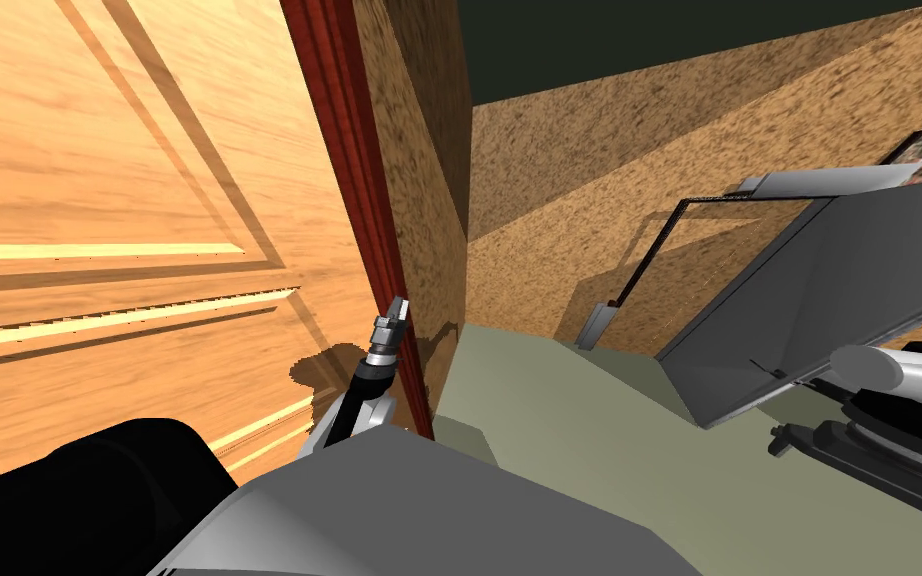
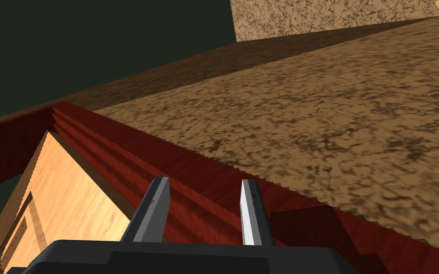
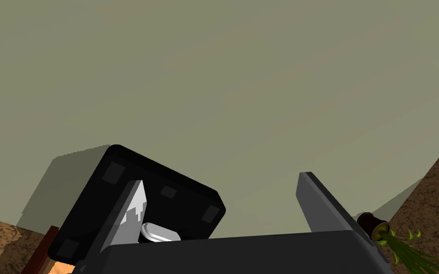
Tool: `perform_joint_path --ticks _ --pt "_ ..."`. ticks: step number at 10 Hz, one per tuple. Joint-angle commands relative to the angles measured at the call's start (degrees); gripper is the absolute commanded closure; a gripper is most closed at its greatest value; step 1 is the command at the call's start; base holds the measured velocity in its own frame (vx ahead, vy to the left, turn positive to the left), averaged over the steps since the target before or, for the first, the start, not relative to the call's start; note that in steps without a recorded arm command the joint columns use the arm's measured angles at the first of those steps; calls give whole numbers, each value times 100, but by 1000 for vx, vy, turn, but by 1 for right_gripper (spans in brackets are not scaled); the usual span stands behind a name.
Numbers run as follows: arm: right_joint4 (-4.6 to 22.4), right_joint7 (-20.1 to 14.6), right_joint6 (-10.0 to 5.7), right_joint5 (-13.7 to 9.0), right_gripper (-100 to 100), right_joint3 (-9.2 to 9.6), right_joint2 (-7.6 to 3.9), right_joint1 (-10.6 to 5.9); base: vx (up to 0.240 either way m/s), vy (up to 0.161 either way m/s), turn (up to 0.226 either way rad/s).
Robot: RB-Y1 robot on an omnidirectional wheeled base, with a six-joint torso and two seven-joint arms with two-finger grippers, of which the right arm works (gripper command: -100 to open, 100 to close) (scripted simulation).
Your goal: Push the door open
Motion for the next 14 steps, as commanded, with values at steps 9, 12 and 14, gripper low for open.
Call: perform_joint_path --ticks 9,12,14 --pt "-110 -291 194 -249 -100 6 -214 106 -10 12 -36" --pt "-112 -298 206 -259 -100 4 -223 118 -42 17 -30" --pt "-114 -307 221 -272 -100 1 -235 134 -180 -31 -8"
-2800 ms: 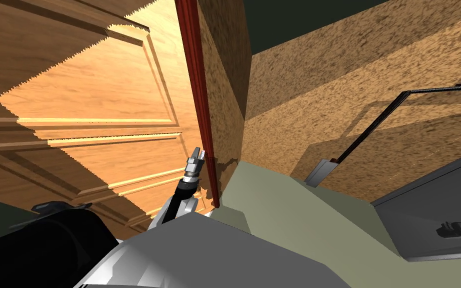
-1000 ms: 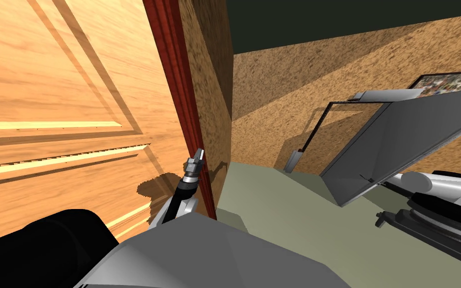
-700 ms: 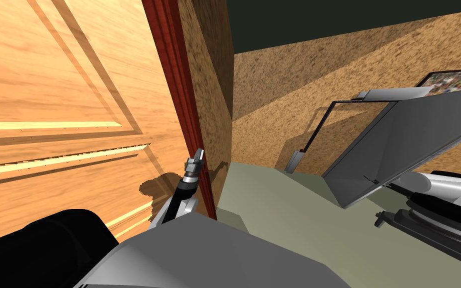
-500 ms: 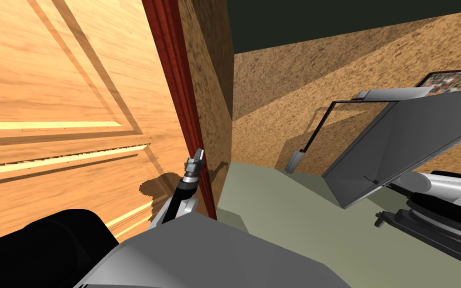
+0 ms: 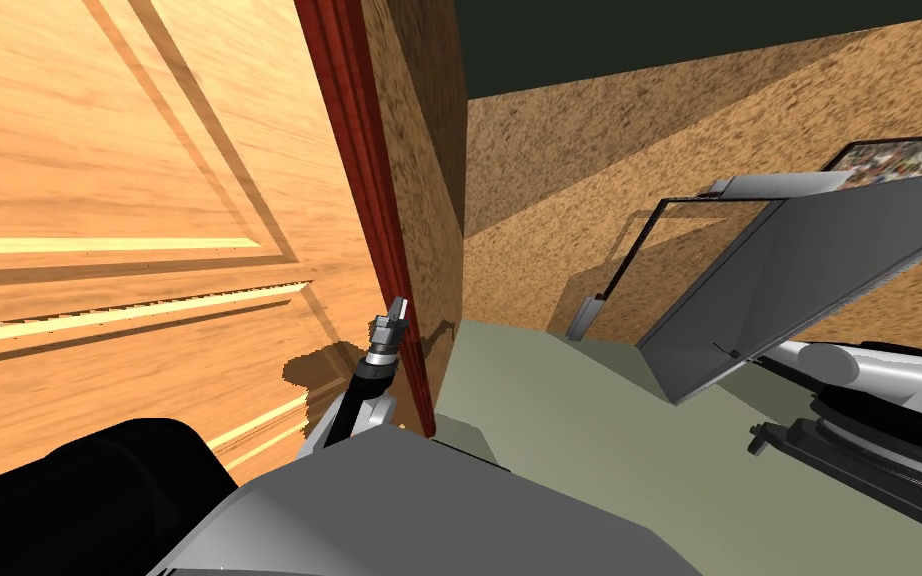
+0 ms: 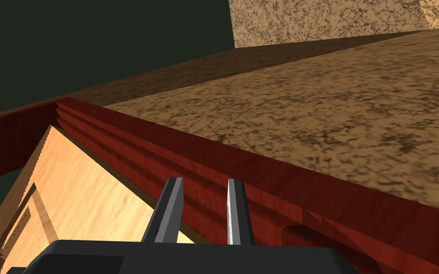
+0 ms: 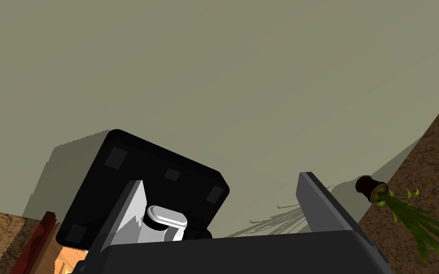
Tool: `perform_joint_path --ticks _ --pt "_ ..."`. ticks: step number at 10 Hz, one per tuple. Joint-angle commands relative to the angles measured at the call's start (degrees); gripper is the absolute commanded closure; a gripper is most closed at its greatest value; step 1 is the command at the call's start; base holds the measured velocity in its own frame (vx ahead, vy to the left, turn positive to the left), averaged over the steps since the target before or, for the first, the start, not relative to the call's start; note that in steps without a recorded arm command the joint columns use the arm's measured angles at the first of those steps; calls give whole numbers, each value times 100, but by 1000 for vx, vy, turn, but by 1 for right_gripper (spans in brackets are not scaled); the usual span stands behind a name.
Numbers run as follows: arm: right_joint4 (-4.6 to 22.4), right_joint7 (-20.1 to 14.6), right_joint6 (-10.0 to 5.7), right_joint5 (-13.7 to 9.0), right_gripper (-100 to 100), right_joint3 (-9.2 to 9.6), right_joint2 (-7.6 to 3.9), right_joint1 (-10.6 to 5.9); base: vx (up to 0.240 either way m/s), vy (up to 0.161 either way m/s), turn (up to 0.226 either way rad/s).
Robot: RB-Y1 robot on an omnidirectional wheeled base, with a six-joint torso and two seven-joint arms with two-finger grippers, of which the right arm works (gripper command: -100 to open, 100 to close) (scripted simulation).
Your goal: Push the door open
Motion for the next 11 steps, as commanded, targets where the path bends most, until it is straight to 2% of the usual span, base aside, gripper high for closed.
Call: perform_joint_path --ticks 1,7,11 --pt "-10 -10 9 -5 -100 4 -2 4 -172 -22 -3" --pt "-17 -44 65 -54 -100 -7 -44 61 -223 -11 -14" --pt "-34 -133 206 -177 -100 -36 -152 207 -188 5 -73"
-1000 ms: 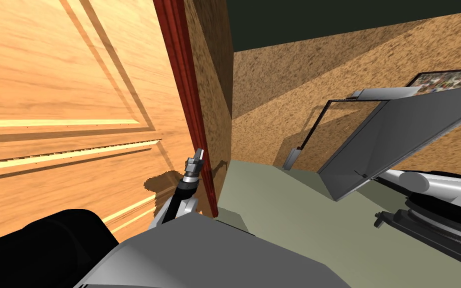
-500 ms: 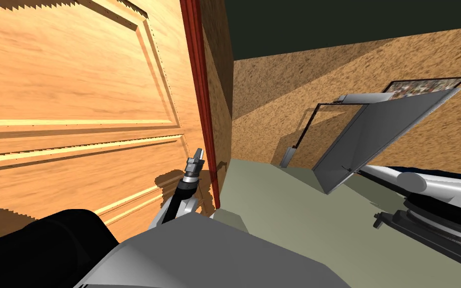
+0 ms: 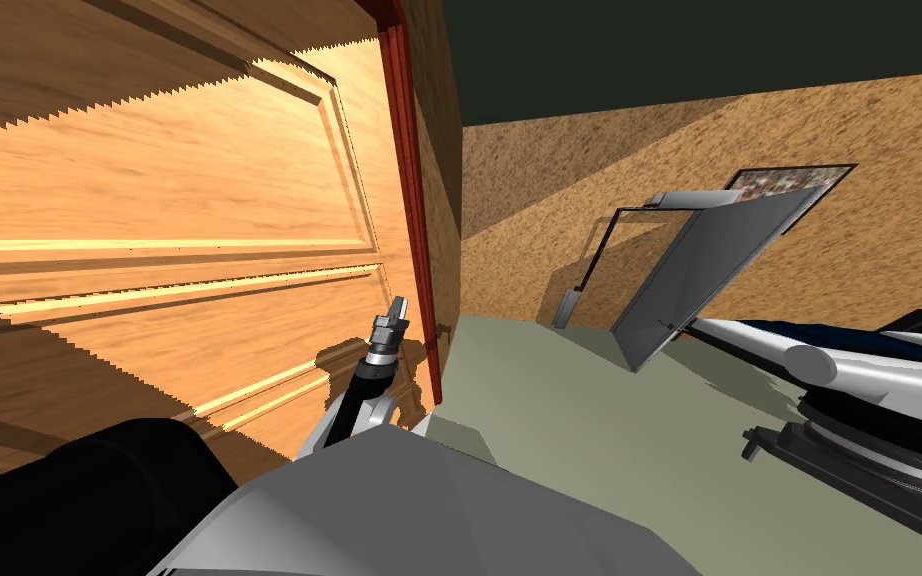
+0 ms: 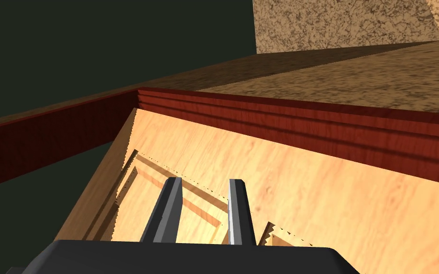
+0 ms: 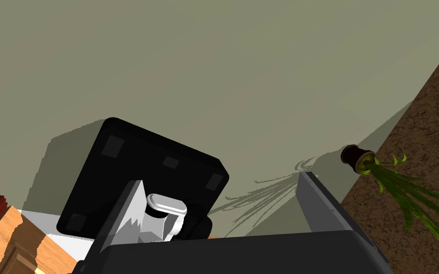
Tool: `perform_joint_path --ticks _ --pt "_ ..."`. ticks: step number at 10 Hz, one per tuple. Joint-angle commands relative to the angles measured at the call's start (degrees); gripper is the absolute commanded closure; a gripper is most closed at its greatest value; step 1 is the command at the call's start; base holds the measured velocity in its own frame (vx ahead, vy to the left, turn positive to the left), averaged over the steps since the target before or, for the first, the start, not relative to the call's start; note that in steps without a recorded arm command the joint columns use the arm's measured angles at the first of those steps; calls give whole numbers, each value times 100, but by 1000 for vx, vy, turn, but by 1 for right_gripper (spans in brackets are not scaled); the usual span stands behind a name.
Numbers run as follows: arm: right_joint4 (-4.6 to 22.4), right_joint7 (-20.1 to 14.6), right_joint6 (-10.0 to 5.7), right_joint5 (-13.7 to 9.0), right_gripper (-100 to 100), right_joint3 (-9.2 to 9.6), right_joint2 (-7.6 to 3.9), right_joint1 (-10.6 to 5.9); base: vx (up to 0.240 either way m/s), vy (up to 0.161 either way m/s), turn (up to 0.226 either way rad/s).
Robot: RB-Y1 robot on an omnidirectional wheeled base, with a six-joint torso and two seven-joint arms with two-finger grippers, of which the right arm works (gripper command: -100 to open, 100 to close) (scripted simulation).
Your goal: Push the door open
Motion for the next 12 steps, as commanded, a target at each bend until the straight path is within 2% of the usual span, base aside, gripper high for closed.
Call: perform_joint_path --ticks 1,5,12 --pt "-56 -60 46 -31 -100 12 -31 25 -164 -26 -102" --pt "-87 -270 367 -313 -100 -53 -274 358 -65 53 -214" --pt "-124 -625 884 -766 -100 -159 -664 897 48 164 -254"
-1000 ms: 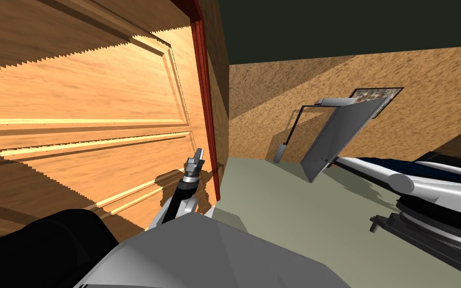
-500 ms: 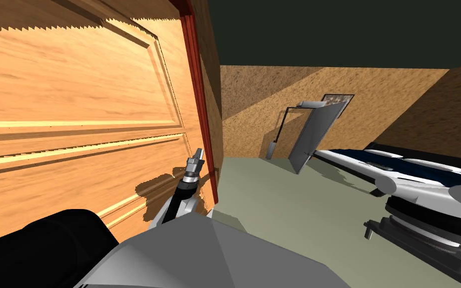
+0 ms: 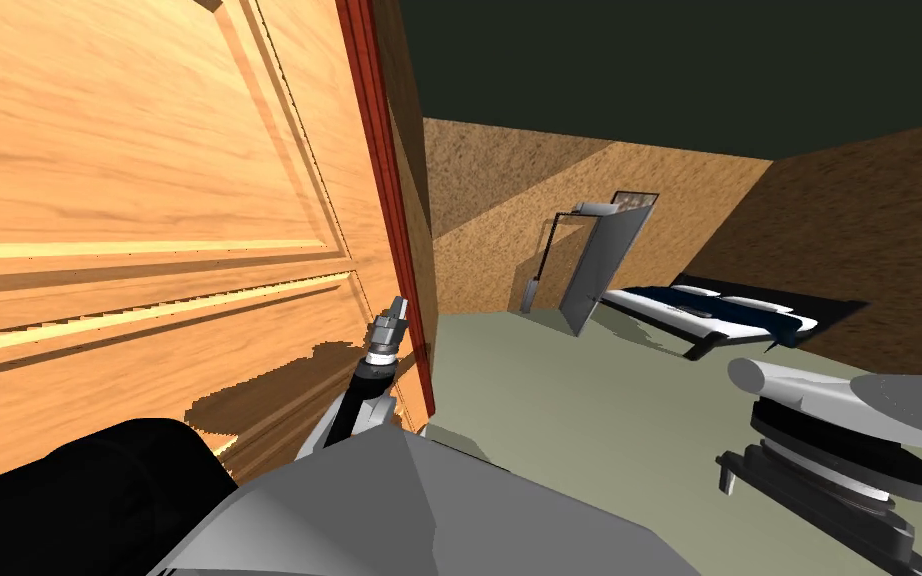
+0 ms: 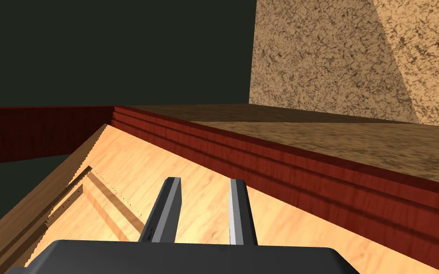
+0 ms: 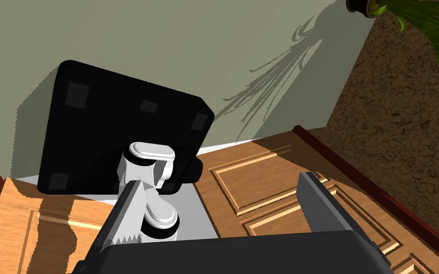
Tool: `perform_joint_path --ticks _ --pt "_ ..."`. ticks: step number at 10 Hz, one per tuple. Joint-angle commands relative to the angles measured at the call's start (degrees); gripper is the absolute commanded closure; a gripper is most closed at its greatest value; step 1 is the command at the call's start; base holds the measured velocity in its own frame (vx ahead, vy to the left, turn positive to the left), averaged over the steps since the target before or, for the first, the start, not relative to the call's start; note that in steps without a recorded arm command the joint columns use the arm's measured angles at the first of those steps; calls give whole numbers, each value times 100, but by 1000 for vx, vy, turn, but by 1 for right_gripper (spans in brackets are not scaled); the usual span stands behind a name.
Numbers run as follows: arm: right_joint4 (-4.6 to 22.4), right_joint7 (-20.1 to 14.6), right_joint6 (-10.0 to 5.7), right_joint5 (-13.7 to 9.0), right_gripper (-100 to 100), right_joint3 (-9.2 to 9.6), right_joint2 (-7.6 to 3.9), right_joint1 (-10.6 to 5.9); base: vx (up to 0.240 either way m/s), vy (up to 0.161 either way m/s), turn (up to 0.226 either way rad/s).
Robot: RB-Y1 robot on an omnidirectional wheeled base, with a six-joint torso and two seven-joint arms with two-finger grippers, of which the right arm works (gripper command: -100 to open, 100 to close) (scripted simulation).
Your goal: Push the door open
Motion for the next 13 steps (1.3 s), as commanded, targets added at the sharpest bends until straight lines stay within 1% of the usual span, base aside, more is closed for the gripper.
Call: perform_joint_path --ticks 1,4,9,11,13 --pt "77 -33 158 -102 -100 -38 -76 125 17 191 -224" --pt "67 -199 388 -303 -100 -85 -248 366 0 208 -259" --pt "58 -430 701 -576 -100 -150 -482 695 -40 191 -229" --pt "58 -509 803 -665 -100 -171 -557 803 -75 83 -243" --pt "58 -548 855 -709 -100 -182 -595 857 -34 58 -96"
